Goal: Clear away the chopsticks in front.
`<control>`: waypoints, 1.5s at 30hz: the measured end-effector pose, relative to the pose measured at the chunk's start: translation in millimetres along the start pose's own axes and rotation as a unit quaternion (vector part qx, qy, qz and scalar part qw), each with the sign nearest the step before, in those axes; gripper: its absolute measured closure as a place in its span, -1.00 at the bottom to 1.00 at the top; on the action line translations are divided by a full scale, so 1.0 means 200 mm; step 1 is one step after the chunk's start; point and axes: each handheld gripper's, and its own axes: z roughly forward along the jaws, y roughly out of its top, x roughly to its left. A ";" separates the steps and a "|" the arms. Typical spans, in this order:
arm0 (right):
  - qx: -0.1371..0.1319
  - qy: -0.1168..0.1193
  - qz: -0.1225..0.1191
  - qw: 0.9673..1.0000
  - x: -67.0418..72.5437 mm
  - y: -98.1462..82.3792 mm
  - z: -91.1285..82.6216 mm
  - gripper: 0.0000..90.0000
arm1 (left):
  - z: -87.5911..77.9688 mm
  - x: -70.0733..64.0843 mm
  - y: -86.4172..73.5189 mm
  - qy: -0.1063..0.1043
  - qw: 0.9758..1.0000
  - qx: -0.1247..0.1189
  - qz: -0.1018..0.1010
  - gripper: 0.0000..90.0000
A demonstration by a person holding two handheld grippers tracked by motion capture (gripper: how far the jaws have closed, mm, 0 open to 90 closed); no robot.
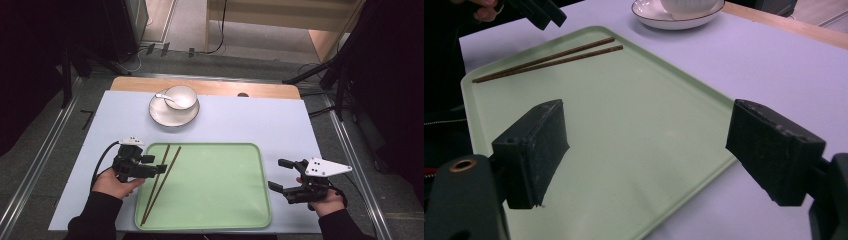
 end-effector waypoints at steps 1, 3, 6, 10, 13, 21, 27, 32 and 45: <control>-0.002 0.000 0.002 1.000 0.00 0.00 0.00 -0.63 | -0.01 0.01 0.00 -0.005 1.000 -0.001 0.001 -0.25; -0.001 -0.001 0.006 1.000 0.00 0.00 0.00 -0.63 | -0.03 0.03 0.01 -0.007 1.000 -0.002 0.008 -0.26; 0.000 -0.001 0.004 1.000 0.00 0.00 0.00 -0.63 | -0.06 0.05 0.01 -0.002 1.000 -0.002 0.021 -0.27; 0.000 -0.001 0.006 1.000 -0.01 0.00 0.00 -0.63 | -0.12 0.07 -0.01 0.013 0.999 -0.009 0.035 -0.28; -0.002 -0.002 0.009 1.000 -0.01 -0.01 0.00 -0.63 | -0.16 0.08 -0.03 0.017 0.999 -0.021 0.044 -0.28; -0.004 -0.001 0.010 1.000 -0.01 -0.01 -0.01 -0.63 | -0.24 0.12 -0.10 0.028 0.998 -0.038 0.046 -0.31; -0.007 -0.003 0.012 1.000 -0.01 -0.01 -0.01 -0.63 | -0.30 0.15 -0.17 0.035 0.997 -0.052 0.043 -0.32; -0.008 -0.003 0.012 1.000 -0.01 -0.01 -0.02 -0.63 | -0.35 0.17 -0.22 0.042 0.997 -0.060 0.038 -0.33; -0.008 -0.005 0.010 1.000 -0.02 0.00 -0.02 -0.63 | -0.42 0.24 -0.30 0.059 0.994 -0.087 0.028 -0.35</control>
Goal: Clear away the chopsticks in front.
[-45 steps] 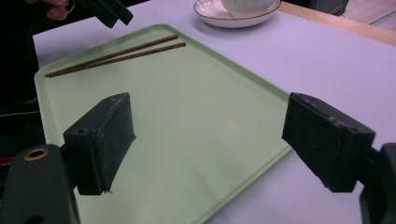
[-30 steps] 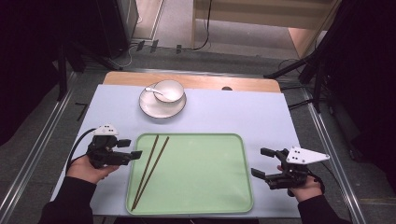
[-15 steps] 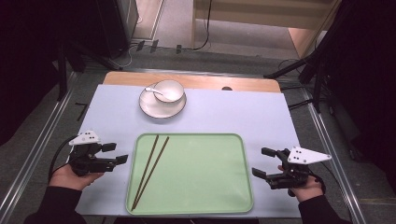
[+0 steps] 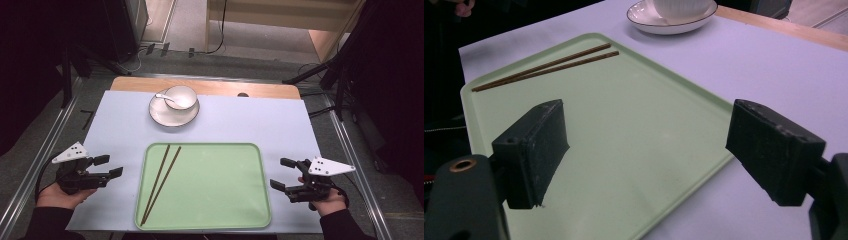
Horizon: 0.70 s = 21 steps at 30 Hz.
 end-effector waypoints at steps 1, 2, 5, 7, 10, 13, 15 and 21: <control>0.000 0.000 0.001 1.000 0.00 0.00 0.00 -0.63 | 0.00 0.00 0.00 0.000 1.000 0.002 0.000 -0.35; 0.000 0.001 0.001 1.000 0.00 0.00 0.00 -0.63 | 0.00 0.00 0.00 0.000 1.000 0.003 0.000 -0.35; 0.000 0.001 0.000 1.000 0.00 0.00 0.00 -0.62 | 0.01 0.00 0.00 -0.001 1.000 0.002 0.002 -0.35; 0.001 0.001 0.001 1.000 0.00 0.00 0.00 -0.62 | 0.01 0.00 0.00 -0.002 1.000 0.002 0.002 -0.35; 0.002 0.002 0.000 1.000 0.00 0.00 0.00 -0.63 | 0.01 0.00 0.00 0.000 1.000 0.003 0.002 -0.35; 0.003 0.002 0.000 1.000 0.00 0.00 0.00 -0.63 | 0.01 0.00 0.00 -0.001 1.000 0.005 0.004 -0.35; 0.004 0.002 0.000 1.000 0.00 0.00 0.00 -0.63 | 0.01 0.00 0.00 -0.001 1.000 0.005 0.004 -0.35; 0.006 0.003 -0.001 1.000 0.00 0.00 0.00 -0.63 | 0.01 0.00 0.00 -0.001 1.000 0.006 0.002 -0.36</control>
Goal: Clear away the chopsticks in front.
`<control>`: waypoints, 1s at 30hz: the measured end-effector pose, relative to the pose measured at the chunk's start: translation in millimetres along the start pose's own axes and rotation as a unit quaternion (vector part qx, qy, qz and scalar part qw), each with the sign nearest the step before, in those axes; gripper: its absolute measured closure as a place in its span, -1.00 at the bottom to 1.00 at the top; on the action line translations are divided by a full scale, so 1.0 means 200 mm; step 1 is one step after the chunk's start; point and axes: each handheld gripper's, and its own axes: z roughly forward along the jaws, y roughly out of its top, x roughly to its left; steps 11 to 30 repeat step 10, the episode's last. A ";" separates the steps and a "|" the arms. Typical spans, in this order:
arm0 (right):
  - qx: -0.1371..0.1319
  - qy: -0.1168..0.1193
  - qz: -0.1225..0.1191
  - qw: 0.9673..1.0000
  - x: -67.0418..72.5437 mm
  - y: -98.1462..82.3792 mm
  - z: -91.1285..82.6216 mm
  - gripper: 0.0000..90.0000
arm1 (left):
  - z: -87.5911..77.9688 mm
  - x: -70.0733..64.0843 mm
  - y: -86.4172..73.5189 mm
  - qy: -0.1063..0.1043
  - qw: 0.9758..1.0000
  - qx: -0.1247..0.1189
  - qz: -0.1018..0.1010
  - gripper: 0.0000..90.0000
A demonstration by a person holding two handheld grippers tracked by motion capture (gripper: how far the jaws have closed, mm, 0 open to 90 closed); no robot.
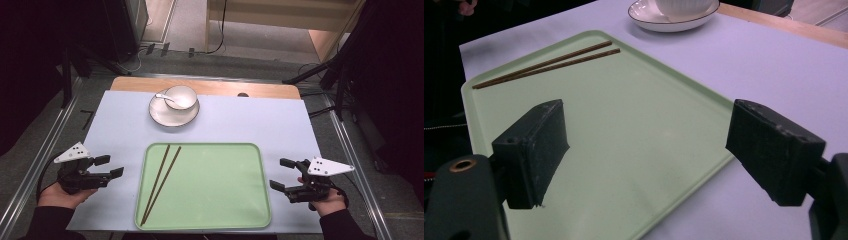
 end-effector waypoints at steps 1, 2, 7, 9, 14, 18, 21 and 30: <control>0.001 0.000 0.001 1.000 0.00 0.00 0.00 -0.63 | 0.00 0.00 0.00 0.001 1.000 0.000 0.000 -0.36; 0.001 -0.001 0.000 1.000 0.00 0.00 0.00 -0.63 | 0.00 0.00 0.00 0.000 1.000 0.001 0.000 -0.36; 0.001 0.000 0.000 1.000 0.00 0.00 0.00 -0.63 | 0.00 0.00 0.00 0.002 1.000 0.002 -0.001 -0.37; 0.000 0.000 -0.001 1.000 0.00 0.00 0.00 -0.63 | 0.01 0.00 0.00 0.003 1.000 0.004 -0.003 -0.37; 0.000 0.000 0.000 1.000 0.00 0.00 0.00 -0.63 | 0.01 0.00 0.00 0.004 1.000 0.004 -0.003 -0.37; 0.000 0.000 0.000 1.000 0.00 0.00 0.00 -0.63 | 0.01 0.00 0.00 0.004 1.000 0.004 -0.003 -0.37; 0.000 0.000 0.000 1.000 0.00 0.00 0.00 -0.63 | 0.01 0.00 0.00 0.004 1.000 0.004 -0.003 -0.37; 0.000 0.000 0.000 1.000 0.00 0.00 0.00 -0.63 | 0.01 0.00 0.00 0.004 1.000 0.004 -0.003 -0.37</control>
